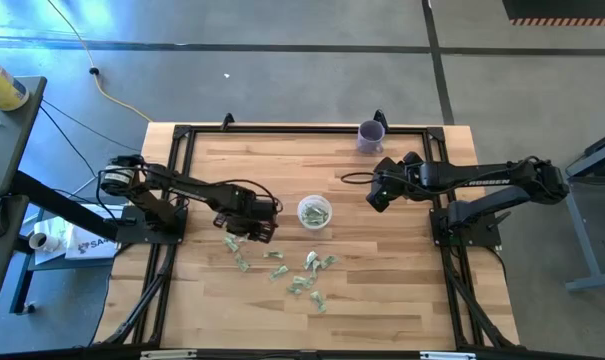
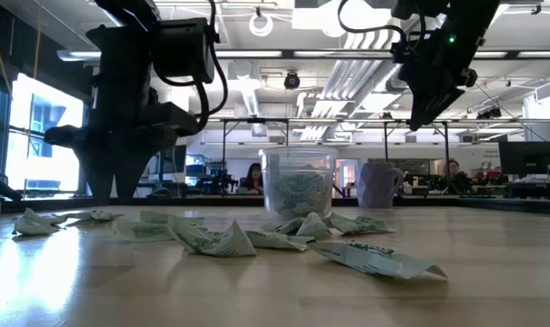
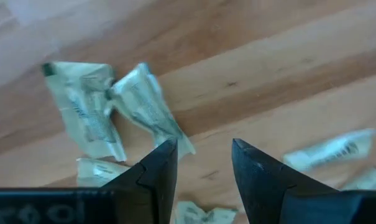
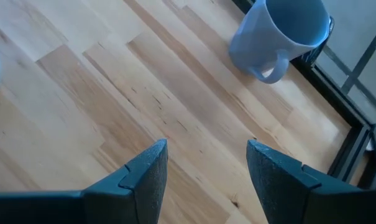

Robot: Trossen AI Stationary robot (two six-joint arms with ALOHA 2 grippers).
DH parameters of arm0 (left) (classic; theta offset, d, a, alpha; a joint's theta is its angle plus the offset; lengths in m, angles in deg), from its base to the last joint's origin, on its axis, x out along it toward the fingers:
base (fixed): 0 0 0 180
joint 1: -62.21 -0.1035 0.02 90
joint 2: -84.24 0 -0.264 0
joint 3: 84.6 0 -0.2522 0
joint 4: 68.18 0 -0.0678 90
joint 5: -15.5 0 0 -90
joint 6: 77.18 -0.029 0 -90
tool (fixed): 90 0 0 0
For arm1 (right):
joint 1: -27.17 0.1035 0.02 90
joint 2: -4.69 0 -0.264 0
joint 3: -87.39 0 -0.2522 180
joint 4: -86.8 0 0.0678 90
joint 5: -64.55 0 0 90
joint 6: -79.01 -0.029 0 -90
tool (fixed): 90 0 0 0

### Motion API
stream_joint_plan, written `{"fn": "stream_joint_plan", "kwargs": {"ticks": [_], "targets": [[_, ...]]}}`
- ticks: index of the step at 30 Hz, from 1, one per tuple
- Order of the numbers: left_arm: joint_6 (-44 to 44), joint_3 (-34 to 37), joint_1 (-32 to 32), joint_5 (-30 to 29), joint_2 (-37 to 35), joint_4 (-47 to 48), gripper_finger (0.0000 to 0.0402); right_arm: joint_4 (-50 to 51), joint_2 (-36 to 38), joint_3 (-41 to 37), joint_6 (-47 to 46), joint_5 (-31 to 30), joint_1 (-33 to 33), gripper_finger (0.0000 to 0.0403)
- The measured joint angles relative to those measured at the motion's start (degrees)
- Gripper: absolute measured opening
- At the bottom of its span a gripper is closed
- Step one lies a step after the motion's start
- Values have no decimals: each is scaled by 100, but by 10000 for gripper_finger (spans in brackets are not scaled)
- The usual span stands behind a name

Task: Pick and place Stevia / Truvia into bins
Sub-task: Put the green stevia packet into the transparent container

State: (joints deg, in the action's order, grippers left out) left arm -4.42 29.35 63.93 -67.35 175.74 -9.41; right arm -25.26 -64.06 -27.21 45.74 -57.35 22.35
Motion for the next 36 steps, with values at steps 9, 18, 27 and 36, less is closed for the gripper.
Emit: {"fn": "stream_joint_plan", "kwargs": {"ticks": [9,18,27,36], "targets": [[426,2,-7,-348,26,142,184,0,0,0,115,-11,-4,209],[664,267,-7,-368,48,85,184,-3,0,0,126,-261,-5,209],[596,641,-22,-151,22,-330,183,-26,0,0,336,-251,-307,209],[230,607,-24,-103,36,-265,87,-133,0,-2,815,-219,-701,209]]}}
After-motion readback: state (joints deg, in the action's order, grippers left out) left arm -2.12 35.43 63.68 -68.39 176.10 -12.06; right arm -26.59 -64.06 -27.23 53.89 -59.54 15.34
